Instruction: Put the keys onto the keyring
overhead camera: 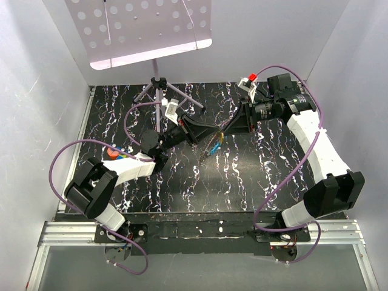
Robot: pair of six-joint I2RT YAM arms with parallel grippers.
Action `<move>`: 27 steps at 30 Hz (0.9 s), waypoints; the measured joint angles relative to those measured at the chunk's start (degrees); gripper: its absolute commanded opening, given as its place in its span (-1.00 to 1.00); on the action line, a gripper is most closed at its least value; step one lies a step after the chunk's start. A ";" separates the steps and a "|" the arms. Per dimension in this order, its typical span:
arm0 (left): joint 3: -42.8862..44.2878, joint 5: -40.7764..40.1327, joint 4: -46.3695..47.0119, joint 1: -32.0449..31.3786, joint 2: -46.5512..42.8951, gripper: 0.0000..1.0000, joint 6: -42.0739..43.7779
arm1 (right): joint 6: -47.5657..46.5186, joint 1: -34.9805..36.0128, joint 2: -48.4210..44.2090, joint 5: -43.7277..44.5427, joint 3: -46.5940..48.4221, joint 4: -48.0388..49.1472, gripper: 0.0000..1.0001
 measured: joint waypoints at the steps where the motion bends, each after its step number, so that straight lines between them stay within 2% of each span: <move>1: 0.00 0.00 -0.02 0.00 0.00 -1.00 0.00 | 0.00 0.00 0.00 -0.17 0.00 0.11 -0.46; 5: 0.00 -0.07 0.00 -0.07 0.02 -1.00 0.02 | 0.37 0.00 0.00 -1.16 -0.09 0.66 -0.77; 9: 0.00 -0.11 0.35 -0.15 0.02 -1.00 -0.02 | 0.74 0.00 0.02 -1.68 -0.48 1.11 -0.97; 17: 0.00 -0.11 0.33 -0.33 0.02 -1.00 -0.11 | 4.13 0.00 -0.02 -2.56 -3.39 4.92 -0.97; 27: 0.74 -0.31 -0.90 -0.48 0.17 -1.00 -0.70 | 14.08 0.00 -0.04 -4.98 -7.80 13.68 -0.97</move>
